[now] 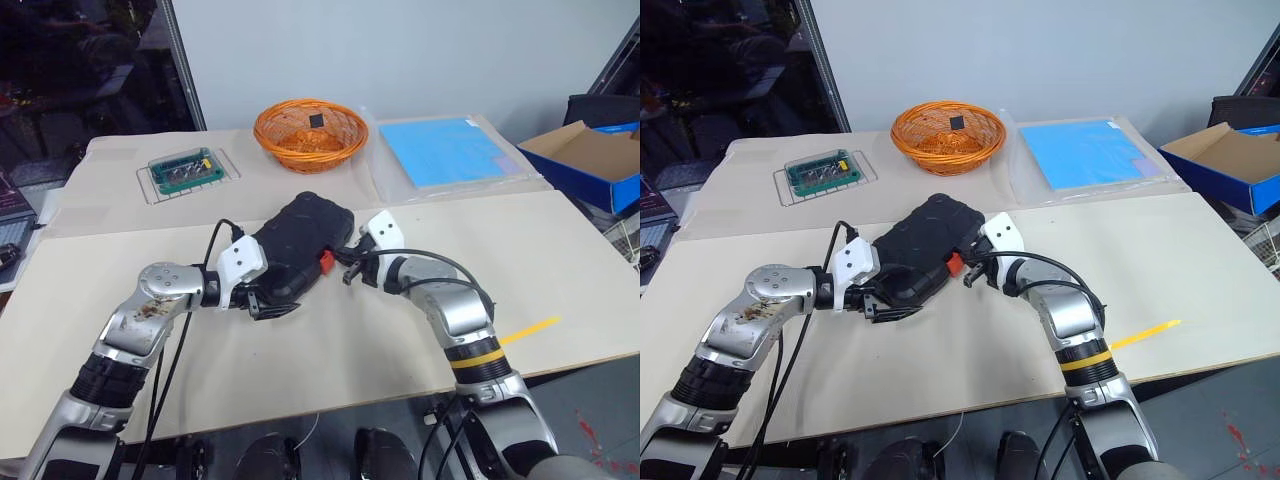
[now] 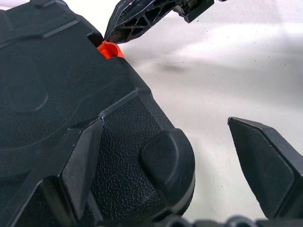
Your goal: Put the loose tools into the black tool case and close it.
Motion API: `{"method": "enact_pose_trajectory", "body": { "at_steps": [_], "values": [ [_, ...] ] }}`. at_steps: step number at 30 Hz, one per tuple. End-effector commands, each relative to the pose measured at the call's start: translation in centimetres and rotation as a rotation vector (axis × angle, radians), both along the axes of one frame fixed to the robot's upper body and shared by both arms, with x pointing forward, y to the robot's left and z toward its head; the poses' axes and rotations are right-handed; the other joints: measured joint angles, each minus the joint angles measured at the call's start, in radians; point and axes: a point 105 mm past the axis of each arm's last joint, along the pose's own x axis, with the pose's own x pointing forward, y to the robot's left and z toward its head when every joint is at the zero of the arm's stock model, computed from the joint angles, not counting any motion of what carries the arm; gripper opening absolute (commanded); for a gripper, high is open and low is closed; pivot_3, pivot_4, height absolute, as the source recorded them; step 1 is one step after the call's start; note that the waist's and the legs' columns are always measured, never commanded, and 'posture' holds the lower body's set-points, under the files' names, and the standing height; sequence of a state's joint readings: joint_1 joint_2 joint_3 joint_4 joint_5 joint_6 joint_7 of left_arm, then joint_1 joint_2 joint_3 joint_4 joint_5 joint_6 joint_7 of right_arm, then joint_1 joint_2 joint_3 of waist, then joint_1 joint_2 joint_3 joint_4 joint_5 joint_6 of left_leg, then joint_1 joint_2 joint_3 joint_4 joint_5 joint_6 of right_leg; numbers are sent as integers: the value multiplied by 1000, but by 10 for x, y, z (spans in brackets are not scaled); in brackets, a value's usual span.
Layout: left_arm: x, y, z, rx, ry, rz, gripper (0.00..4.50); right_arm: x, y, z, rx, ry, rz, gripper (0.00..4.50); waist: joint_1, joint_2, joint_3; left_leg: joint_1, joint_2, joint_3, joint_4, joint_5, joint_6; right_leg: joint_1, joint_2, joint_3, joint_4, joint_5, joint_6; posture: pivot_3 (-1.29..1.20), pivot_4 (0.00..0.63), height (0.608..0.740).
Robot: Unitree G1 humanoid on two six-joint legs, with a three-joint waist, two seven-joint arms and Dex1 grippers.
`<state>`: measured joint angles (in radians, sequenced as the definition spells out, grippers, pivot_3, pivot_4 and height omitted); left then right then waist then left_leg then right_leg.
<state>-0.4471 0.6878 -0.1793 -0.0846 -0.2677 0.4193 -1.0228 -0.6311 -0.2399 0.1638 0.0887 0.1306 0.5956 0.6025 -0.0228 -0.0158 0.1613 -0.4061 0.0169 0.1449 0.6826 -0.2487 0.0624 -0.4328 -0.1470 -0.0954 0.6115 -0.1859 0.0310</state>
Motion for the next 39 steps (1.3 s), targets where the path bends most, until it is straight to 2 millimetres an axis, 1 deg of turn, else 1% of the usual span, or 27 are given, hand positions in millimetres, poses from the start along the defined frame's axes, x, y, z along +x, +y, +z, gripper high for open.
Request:
{"method": "enact_pose_trajectory", "body": {
  "at_steps": [1, 6, 10, 15, 19, 21, 22, 26, 29, 31, 35, 39],
  "values": [
    [-6, 13, -44, 80, 156, 63, 4500, -8, 14, 6, 5, -26, 74, 56, 0, 0, 0, 0, 0, 0, 0, 0, 0, 0, 0, 0, 0, 0, 0, 0, 150, 740],
    [-7, 12, -45, 78, 158, 62, 4500, -12, 11, 3, -1, -12, 71, 56, -1, 0, 0, 0, 0, 0, 0, -1, 0, 0, 0, 0, 0, 0, 0, 0, 150, 740],
    [-7, 13, -45, 79, 159, 64, 4500, -15, 4, 17, 27, -66, 41, 56, -1, 0, 0, 0, 0, 0, 0, -3, 3, 0, 0, 0, 0, 0, 0, 0, 150, 740],
    [-7, 14, -46, 79, 161, 67, 4500, -19, 1, 33, 87, -113, 31, 56, 1, 0, 0, 0, 0, 0, 0, -3, 3, 0, 0, 0, 0, 0, 1, 0, 150, 740],
    [-8, 14, -46, 78, 162, 67, 4500, -18, 5, 37, 116, -124, 34, 56, 2, 0, 0, 0, 0, 0, -1, -3, 2, -1, 0, 0, 0, 0, 0, 0, 150, 740],
    [-7, 14, -46, 78, 161, 67, 4500, -16, 9, 32, 116, -110, 40, 56, 2, 0, 0, 0, 0, 0, -1, -3, 2, -1, 0, 0, 0, 0, 0, 0, 150, 740],
    [-7, 14, -46, 78, 160, 67, 4500, -14, 10, 26, 110, -97, 38, 56, 2, 0, 0, 0, 0, 0, -1, -3, 2, -1, 0, 0, 0, 0, 0, 0, 150, 740],
    [-7, 14, -46, 77, 159, 68, 4500, -9, 9, 9, 98, -64, 19, 56, 2, 0, 0, 0, 0, 0, -1, -3, 2, -1, 0, 0, 0, 0, 0, 0, 150, 740],
    [-7, 15, -45, 76, 159, 69, 4500, -5, 7, -10, 76, -34, -3, 56, 1, 1, -1, 1, 0, 0, -1, -3, 2, 0, 0, 0, -1, 0, 0, 0, 150, 740],
    [-7, 15, -45, 76, 159, 70, 4500, -4, 7, -18, 69, -24, -6, 56, 0, 1, -2, 2, 0, 0, -1, -3, 2, 1, 0, 0, -1, 0, 1, 0, 150, 740],
    [-6, 15, -46, 78, 159, 72, 4500, -3, 8, -27, 78, -14, -12, 56, -3, 2, -3, 6, 0, 0, -2, -4, 2, 5, 0, 0, -1, -1, 1, 0, 150, 740],
    [-6, 15, -47, 79, 163, 74, 4500, -7, 14, -43, 49, 11, 10, 56, -6, 3, -5, 11, 1, -1, -4, -4, 3, 7, 0, 0, -2, -1, 1, 0, 150, 740]
  ]
}}
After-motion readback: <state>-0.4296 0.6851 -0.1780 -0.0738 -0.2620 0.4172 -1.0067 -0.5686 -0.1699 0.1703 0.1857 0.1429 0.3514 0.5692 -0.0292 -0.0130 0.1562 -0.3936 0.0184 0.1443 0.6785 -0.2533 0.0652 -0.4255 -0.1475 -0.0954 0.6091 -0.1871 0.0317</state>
